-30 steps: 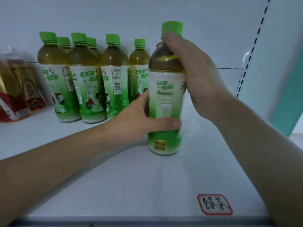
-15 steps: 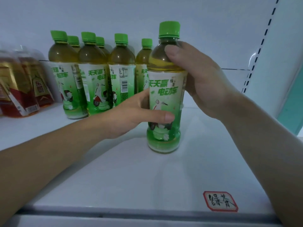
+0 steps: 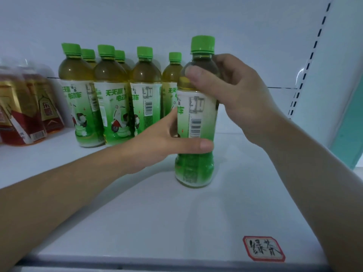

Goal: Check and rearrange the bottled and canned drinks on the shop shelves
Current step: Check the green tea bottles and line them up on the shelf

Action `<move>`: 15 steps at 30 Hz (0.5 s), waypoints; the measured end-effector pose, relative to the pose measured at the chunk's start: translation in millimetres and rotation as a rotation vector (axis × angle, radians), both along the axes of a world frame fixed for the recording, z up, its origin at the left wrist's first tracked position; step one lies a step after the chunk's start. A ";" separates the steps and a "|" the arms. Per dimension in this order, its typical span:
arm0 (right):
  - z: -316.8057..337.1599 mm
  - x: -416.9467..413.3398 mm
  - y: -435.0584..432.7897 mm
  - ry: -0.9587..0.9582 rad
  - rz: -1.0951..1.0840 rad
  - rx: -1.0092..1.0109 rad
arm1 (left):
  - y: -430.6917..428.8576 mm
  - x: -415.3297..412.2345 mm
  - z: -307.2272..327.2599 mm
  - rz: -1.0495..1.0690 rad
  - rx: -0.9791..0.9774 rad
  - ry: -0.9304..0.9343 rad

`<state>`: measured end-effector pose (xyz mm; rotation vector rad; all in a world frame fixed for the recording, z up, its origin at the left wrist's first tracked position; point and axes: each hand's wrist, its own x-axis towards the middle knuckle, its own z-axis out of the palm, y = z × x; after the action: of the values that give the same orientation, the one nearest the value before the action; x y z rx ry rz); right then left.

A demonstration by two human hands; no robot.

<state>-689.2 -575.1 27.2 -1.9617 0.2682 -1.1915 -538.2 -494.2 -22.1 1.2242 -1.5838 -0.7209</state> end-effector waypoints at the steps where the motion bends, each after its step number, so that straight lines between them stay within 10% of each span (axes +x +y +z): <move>1: -0.4 0.8 -0.4 -0.006 -0.031 -0.012 | -1.6 -4.0 0.0 0.047 -0.019 -0.020; 15: 0.1 0.3 2.1 0.101 -0.047 0.008 | -4.8 -8.4 -0.6 0.091 -0.084 0.040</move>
<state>-688.9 -573.0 27.3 -2.0212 0.3723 -1.1207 -546.6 -499.0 -22.6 1.2047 -1.5015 -0.6108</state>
